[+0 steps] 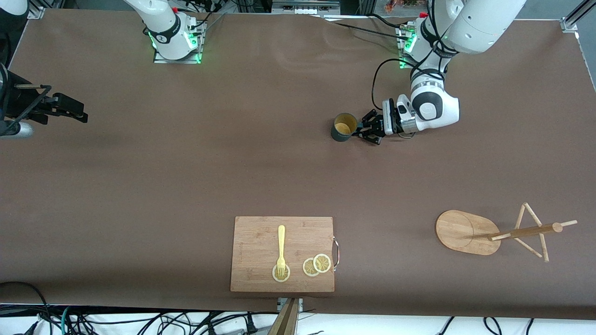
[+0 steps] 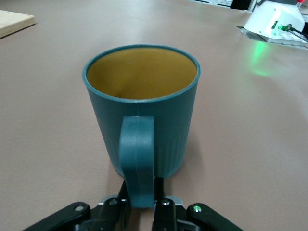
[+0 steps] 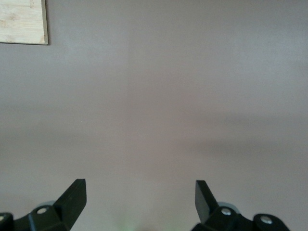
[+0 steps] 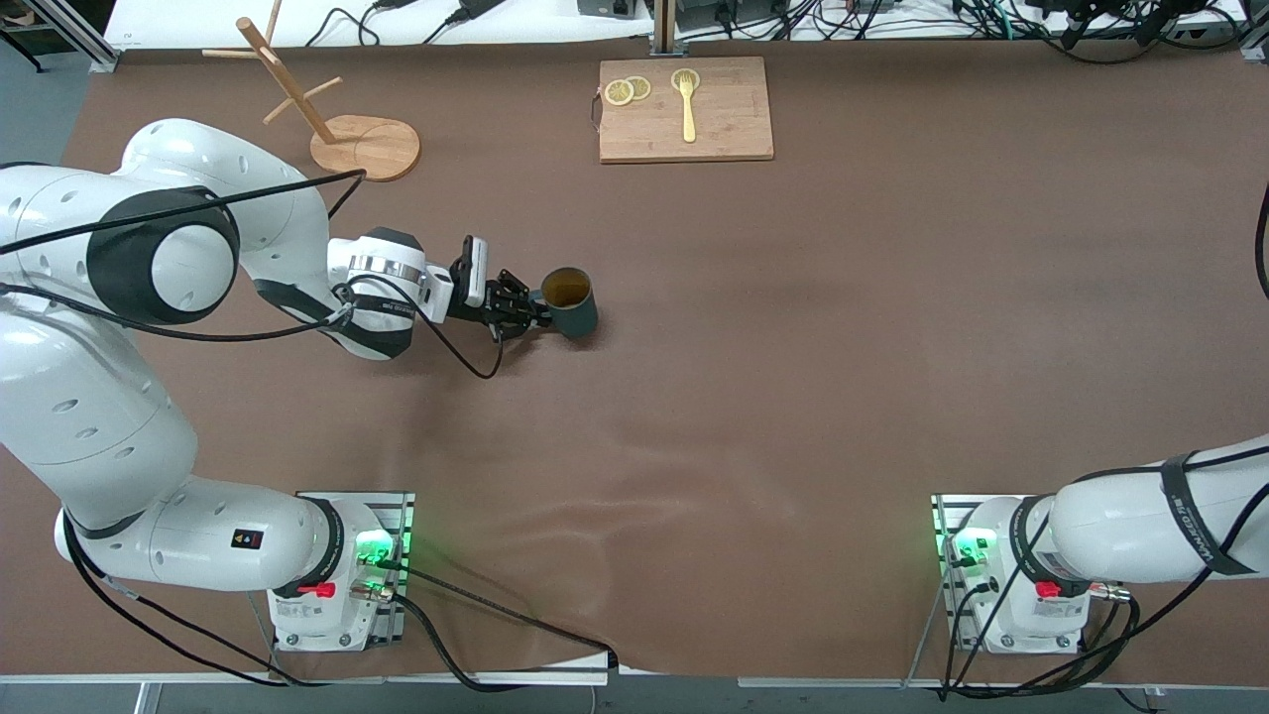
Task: Pass cup and hang on rack
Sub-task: 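Grasp the mug handle with the left gripper while the right gripper withdraws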
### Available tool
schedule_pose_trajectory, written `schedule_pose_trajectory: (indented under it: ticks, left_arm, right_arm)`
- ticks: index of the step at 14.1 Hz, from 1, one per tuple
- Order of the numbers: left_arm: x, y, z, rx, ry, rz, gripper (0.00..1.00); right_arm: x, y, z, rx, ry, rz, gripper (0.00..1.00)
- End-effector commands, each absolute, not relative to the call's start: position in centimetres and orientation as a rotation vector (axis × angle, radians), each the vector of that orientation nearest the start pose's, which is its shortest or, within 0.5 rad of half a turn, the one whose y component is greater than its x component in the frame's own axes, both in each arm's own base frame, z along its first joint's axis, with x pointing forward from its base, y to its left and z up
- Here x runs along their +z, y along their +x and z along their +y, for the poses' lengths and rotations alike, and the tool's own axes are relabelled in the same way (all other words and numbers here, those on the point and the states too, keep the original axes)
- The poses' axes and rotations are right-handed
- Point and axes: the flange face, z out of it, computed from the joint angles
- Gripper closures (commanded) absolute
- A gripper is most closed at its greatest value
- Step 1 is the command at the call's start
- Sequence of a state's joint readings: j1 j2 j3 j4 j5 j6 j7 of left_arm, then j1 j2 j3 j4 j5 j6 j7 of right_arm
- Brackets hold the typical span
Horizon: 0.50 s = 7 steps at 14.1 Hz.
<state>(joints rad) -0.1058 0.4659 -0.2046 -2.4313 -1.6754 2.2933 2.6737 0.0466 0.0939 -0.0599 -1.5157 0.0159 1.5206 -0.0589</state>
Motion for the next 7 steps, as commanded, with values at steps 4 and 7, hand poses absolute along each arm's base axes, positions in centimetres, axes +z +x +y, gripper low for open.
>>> schedule_pose_trajectory:
  ticks: [4,7]
  left_arm:
    - [18.1,44.0,-13.2,0.664,1.955,-1.14,1.0]
    - [23.2,45.9,-10.3,0.485,2.083,-0.953,1.0]
  right_arm:
    - [59.9,57.9,-0.6,0.127,-3.13,-0.101,0.0]
    - [59.9,57.9,-0.8,0.127,-3.13,-0.099,0.0]
